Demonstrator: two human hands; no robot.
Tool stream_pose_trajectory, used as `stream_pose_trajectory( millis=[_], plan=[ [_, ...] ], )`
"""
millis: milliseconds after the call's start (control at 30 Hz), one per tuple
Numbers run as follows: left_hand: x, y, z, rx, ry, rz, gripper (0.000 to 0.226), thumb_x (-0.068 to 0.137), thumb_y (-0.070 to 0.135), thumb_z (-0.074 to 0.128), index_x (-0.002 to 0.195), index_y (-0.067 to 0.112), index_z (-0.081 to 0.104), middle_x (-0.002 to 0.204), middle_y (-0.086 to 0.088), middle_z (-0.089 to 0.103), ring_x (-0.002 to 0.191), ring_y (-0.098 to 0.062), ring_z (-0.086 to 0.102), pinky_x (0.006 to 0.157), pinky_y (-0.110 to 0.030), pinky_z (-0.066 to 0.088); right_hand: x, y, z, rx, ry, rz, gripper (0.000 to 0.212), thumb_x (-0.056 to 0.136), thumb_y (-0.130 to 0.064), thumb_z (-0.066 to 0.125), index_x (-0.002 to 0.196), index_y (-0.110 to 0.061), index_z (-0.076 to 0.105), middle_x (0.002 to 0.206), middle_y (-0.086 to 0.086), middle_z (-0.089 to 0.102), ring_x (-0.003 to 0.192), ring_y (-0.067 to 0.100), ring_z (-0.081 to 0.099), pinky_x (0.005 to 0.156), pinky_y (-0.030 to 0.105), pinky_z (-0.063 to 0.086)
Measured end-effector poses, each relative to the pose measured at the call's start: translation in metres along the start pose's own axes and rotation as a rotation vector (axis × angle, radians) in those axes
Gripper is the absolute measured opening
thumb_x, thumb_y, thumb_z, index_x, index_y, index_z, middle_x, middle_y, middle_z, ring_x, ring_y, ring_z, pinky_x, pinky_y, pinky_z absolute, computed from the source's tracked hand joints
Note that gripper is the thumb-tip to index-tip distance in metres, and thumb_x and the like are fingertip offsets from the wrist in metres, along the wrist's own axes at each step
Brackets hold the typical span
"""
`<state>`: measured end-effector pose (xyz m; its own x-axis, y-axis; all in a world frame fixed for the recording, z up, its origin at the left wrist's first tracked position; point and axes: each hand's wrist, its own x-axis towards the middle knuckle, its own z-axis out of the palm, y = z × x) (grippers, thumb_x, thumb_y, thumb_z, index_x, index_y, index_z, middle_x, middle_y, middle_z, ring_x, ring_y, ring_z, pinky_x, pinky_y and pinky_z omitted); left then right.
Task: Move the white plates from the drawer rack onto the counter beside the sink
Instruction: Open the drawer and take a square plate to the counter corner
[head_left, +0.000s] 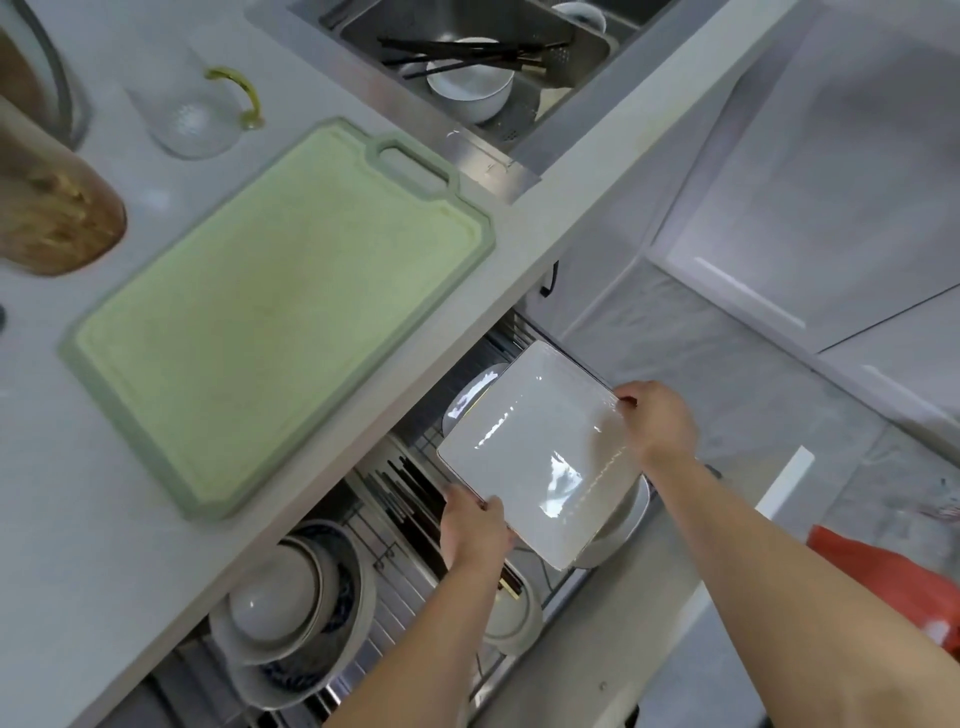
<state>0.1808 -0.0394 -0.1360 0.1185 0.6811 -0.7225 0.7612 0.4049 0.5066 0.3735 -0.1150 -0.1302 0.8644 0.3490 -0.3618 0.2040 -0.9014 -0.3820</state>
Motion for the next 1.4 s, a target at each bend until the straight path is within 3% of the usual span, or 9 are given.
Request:
stream_pose_trajectory(
  millis=[167,300,500,633,733,833,1067,1300,1400],
  plan=[
    [-0.012,0.013,-0.009,-0.017,0.014,0.028,0.01,0.089,0.009,0.049,0.086,0.012,0.04,0.074,-0.005,0.057,0.059,-0.028,0.065,0.062,-0.04,0.061,-0.011,-0.001,-0.022,0.056,-0.018,0.009,0.031,0.086,-0.004,0.043,0.063,-0.023,0.052,0.079,0.005,0.048,0.073,0.028,0.041,0.061,0.027,0.032],
    [-0.03,0.028,-0.021,0.054,0.039,0.107,0.012,0.088,0.013,0.048,0.097,0.007,0.043,0.08,-0.01,0.059,0.078,-0.033,0.068,0.077,-0.047,0.058,-0.03,-0.003,-0.051,0.142,0.012,0.014,0.029,0.087,-0.005,0.043,0.081,-0.021,0.066,0.086,0.007,0.061,0.077,0.029,0.05,0.065,0.032,0.042],
    [-0.064,0.05,-0.038,0.015,0.064,0.301,0.005,0.092,0.016,0.045,0.095,0.015,0.041,0.08,-0.001,0.056,0.066,-0.017,0.055,0.063,-0.032,0.045,-0.06,-0.002,-0.098,0.365,0.122,0.065,0.022,0.088,-0.004,0.052,0.097,-0.007,0.072,0.1,0.02,0.071,0.098,0.036,0.062,0.084,0.039,0.049],
    [-0.082,0.065,-0.05,-0.072,0.032,0.405,0.007,0.093,0.02,0.045,0.098,0.019,0.042,0.092,-0.003,0.058,0.079,-0.024,0.06,0.072,-0.04,0.053,-0.082,-0.001,-0.121,0.472,0.191,0.06,0.018,0.085,-0.001,0.053,0.092,0.004,0.069,0.088,0.021,0.069,0.082,0.035,0.06,0.072,0.035,0.045],
    [-0.097,0.08,-0.06,-0.144,-0.027,0.468,0.011,0.092,0.023,0.048,0.102,0.019,0.047,0.092,-0.003,0.06,0.086,-0.026,0.061,0.081,-0.05,0.055,-0.098,0.002,-0.137,0.548,0.227,0.079,0.022,0.087,-0.002,0.052,0.095,-0.007,0.072,0.082,0.005,0.065,0.079,0.021,0.055,0.068,0.025,0.036],
    [-0.111,0.099,-0.066,-0.139,-0.035,0.519,0.013,0.091,0.028,0.048,0.102,0.022,0.05,0.092,0.0,0.062,0.085,-0.025,0.063,0.083,-0.044,0.053,-0.109,0.007,-0.152,0.601,0.269,0.091,0.02,0.087,-0.005,0.053,0.087,-0.017,0.069,0.075,-0.001,0.06,0.076,0.019,0.051,0.06,0.026,0.036],
    [-0.142,0.143,-0.06,-0.184,-0.028,0.604,0.009,0.092,0.024,0.05,0.098,0.019,0.055,0.082,0.007,0.06,0.071,-0.006,0.055,0.057,-0.022,0.039,-0.109,0.022,-0.191,0.765,0.293,0.103,0.018,0.084,-0.005,0.055,0.078,-0.015,0.068,0.069,-0.001,0.056,0.073,0.02,0.047,0.06,0.028,0.034],
    [-0.18,0.176,-0.021,-0.278,0.001,0.61,0.013,0.093,0.018,0.051,0.101,0.011,0.057,0.087,-0.001,0.062,0.072,-0.012,0.057,0.061,-0.025,0.042,-0.085,0.051,-0.241,0.9,0.254,0.054,0.019,0.085,-0.003,0.056,0.09,-0.011,0.072,0.08,0.0,0.065,0.077,0.019,0.055,0.071,0.028,0.041],
    [-0.198,0.19,0.001,-0.315,0.009,0.597,0.018,0.093,0.016,0.051,0.105,0.006,0.059,0.091,-0.007,0.063,0.079,-0.021,0.058,0.071,-0.033,0.046,-0.071,0.068,-0.264,0.933,0.238,0.035,0.018,0.084,-0.005,0.057,0.09,-0.015,0.07,0.075,-0.01,0.063,0.073,0.015,0.055,0.063,0.025,0.042]
  ],
)
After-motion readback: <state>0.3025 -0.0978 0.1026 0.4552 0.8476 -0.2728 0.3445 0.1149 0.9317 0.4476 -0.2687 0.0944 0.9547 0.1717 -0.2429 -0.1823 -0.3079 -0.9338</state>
